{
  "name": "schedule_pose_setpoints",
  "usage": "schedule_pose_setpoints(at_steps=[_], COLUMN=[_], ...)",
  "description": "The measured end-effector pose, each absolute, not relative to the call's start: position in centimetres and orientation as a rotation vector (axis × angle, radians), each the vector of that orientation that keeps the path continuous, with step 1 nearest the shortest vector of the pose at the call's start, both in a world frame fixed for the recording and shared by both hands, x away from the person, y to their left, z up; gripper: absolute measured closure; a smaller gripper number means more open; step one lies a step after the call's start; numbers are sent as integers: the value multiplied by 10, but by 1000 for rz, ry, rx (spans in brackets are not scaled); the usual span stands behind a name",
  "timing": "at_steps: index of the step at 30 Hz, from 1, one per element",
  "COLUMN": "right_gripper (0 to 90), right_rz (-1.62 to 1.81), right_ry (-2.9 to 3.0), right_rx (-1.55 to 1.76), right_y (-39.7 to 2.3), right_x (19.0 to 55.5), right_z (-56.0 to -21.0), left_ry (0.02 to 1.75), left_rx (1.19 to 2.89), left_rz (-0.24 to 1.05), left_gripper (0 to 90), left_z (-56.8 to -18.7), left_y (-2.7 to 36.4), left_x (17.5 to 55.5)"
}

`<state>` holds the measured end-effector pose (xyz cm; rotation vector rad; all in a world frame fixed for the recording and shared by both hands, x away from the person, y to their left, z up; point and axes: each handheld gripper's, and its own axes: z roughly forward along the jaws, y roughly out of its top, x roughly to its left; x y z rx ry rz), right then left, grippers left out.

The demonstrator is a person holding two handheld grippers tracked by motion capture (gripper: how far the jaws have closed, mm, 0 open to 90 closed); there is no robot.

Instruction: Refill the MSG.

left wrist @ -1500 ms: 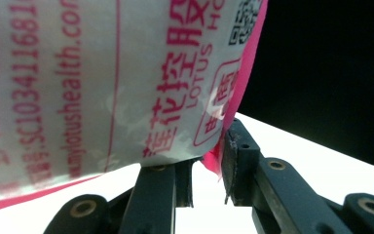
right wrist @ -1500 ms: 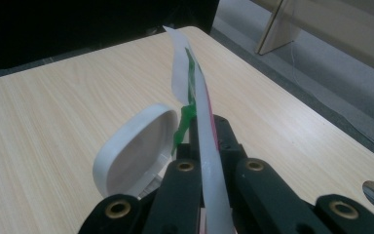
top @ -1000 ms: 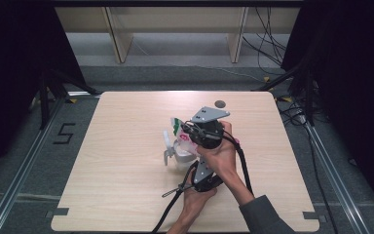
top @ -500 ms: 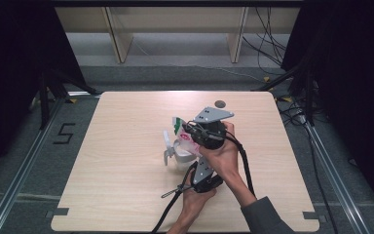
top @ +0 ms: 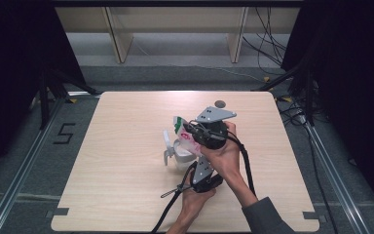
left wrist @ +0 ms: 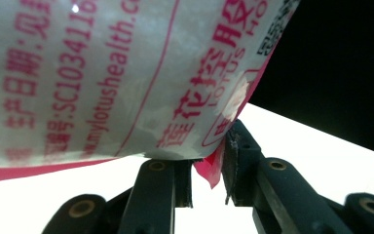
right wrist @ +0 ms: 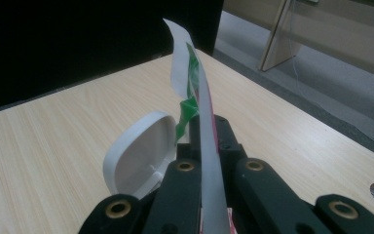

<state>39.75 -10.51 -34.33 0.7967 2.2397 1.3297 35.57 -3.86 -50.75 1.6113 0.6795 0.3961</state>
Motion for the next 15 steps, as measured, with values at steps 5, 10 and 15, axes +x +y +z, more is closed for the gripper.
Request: schedule_pose_setpoints(at_steps=[5, 10, 15], right_gripper=[900, 900, 900], right_rz=[1337, 1310, 1241], right_ry=[2225, 2237, 2274], right_rx=[774, 776, 756], right_y=[-105, -102, -94], right_x=[397, 400, 404], right_z=[-342, -344, -344], left_ry=[681, 691, 693], left_rx=[1604, 1601, 1586], left_rz=[393, 386, 377], left_gripper=[753, 752, 754], left_z=[-506, -506, -504], left_y=[-38, -40, -42], left_x=[355, 357, 356])
